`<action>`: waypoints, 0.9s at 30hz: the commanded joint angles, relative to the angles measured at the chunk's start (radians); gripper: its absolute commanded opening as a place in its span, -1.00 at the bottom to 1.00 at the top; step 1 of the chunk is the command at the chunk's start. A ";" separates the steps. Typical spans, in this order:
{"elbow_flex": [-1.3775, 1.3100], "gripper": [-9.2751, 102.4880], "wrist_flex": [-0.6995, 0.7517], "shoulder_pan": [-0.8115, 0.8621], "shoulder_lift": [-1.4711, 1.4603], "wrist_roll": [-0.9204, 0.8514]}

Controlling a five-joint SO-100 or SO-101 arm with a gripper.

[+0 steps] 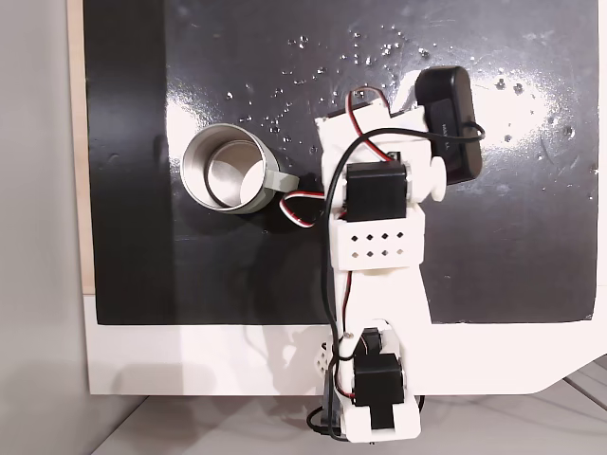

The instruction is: Grasp a pengrip and put it in the cup.

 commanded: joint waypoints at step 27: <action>-0.253 -0.83 0.021 -0.416 -0.172 0.250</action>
